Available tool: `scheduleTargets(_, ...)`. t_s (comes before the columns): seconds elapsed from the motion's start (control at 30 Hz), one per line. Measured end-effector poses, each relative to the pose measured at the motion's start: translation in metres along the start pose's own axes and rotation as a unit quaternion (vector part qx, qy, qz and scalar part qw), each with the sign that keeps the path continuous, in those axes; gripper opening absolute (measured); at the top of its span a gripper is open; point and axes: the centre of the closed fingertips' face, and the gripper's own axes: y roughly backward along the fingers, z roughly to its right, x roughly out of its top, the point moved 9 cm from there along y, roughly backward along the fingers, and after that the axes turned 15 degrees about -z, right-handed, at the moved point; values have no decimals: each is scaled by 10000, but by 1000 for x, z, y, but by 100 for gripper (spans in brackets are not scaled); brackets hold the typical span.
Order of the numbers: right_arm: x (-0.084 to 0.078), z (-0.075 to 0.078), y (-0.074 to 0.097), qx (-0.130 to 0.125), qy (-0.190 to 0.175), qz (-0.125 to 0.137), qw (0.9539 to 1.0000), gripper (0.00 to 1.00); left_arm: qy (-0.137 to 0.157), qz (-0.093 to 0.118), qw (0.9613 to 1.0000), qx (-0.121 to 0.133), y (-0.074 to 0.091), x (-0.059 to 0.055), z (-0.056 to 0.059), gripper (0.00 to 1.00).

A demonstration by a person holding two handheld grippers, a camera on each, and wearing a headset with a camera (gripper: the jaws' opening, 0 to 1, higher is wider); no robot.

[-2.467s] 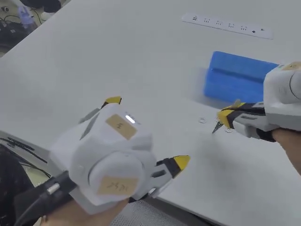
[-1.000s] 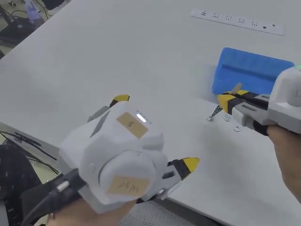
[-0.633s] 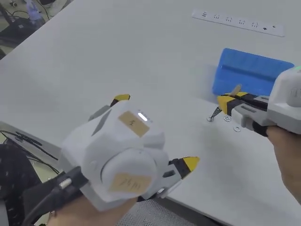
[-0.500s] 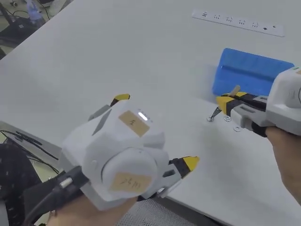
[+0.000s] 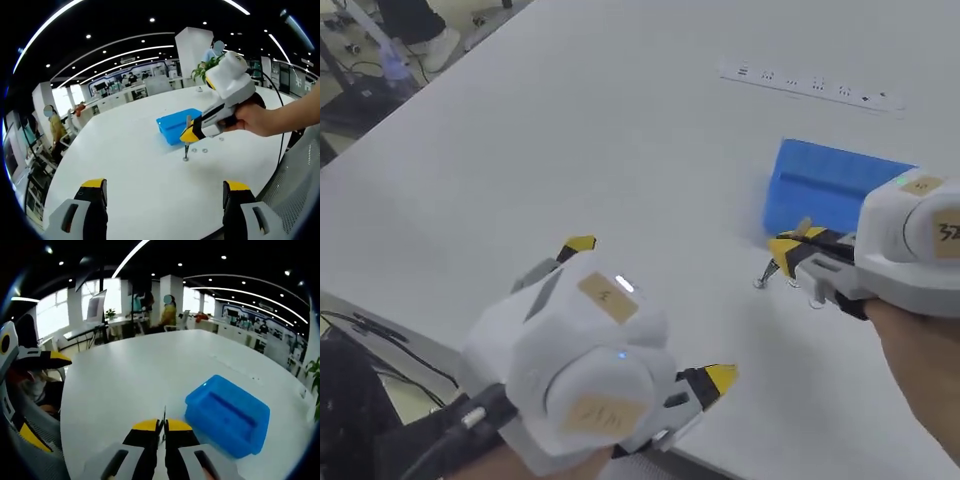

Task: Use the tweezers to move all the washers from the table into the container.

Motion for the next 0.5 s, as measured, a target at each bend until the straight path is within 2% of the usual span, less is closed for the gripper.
scheduleTargets(0.17, 0, 4, 6, 22, -90, -13, 10000, 0, 6, -4, 10000, 23, 0, 0, 0, 99)
scheduleTargets(0.37, 4, 7, 19, 123, -366, 36, 9992, 0, 7, -12, 10000, 58, 0, 0, 0, 99)
scheduleTargets(0.5, 8, 8, 27, 150, -346, 113, 9992, 0, -27, -34, 10000, 60, -1, 0, 0, 99)
